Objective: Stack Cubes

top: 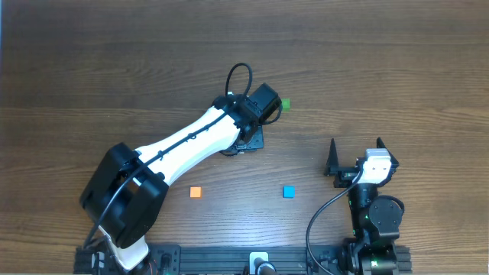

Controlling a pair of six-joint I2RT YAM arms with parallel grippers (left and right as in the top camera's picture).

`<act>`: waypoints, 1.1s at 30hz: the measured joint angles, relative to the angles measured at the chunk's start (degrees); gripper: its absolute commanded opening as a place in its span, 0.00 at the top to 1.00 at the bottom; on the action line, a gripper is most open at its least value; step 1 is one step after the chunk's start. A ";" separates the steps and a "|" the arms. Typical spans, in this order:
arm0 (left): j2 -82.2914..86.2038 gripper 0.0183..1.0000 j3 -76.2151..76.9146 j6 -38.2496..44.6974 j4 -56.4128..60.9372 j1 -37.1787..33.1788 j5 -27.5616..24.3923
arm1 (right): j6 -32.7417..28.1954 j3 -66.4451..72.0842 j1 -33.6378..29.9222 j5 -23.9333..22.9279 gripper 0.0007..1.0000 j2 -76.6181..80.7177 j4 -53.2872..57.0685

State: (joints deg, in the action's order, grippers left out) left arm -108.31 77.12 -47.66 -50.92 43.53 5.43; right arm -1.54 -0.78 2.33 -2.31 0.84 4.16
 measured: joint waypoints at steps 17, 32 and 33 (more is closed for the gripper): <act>-0.85 0.98 0.00 0.00 -0.70 -0.90 0.02 | 0.00 0.00 0.00 -0.02 0.01 0.00 0.00; -2.80 0.91 0.00 -0.02 0.22 -0.92 0.00 | 0.02 0.00 0.00 0.00 0.01 0.00 0.00; -2.80 0.85 0.00 -0.02 0.22 -0.92 0.00 | 0.00 0.00 0.00 0.00 0.01 0.00 0.00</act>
State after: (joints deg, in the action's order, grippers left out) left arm -111.11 77.12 -47.68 -50.70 42.61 5.43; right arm -1.54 -0.78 2.33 -2.31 0.84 4.16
